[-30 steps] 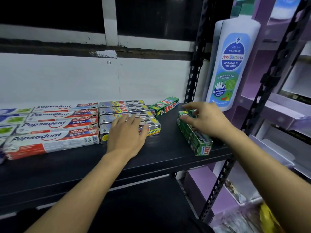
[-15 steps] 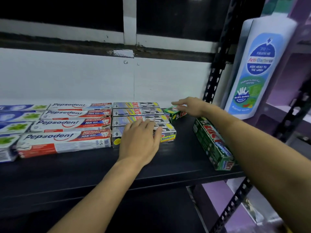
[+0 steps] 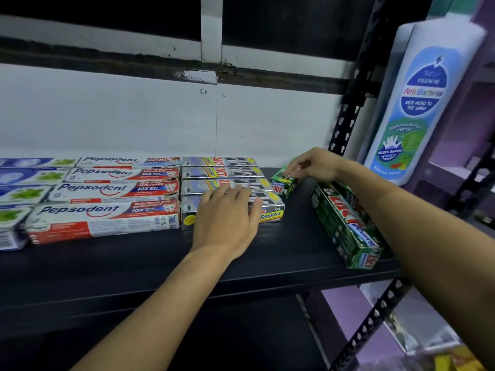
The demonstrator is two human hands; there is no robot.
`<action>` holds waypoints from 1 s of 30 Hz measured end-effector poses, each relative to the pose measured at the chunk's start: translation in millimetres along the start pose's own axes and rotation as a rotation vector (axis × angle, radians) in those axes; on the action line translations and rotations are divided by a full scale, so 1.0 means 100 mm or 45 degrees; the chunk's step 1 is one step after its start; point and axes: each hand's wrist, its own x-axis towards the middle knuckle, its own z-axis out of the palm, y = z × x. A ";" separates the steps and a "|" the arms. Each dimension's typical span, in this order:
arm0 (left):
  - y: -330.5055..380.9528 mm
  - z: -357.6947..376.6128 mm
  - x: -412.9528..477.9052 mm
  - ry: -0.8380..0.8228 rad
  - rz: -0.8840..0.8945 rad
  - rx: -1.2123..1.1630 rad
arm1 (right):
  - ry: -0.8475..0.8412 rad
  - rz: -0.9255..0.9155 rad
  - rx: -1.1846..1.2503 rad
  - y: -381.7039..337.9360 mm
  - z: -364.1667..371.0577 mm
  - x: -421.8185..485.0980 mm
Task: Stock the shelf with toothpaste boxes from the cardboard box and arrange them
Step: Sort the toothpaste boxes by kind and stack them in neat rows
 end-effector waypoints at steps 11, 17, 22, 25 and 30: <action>0.00 0.00 0.00 0.000 -0.011 -0.030 | -0.164 0.037 0.097 -0.18 0.06 0.00; 0.00 -0.01 0.00 0.003 -0.012 -0.026 | 0.103 0.226 0.018 -0.22 0.15 0.02; -0.01 0.00 0.00 0.010 -0.009 -0.017 | 0.044 0.393 -0.268 -0.36 0.23 0.07; -0.01 0.00 0.01 0.006 -0.008 -0.025 | 0.096 0.384 -0.232 -0.32 0.21 0.12; -0.01 0.00 0.00 0.004 -0.006 -0.025 | 0.165 0.464 -0.203 -0.28 0.23 0.16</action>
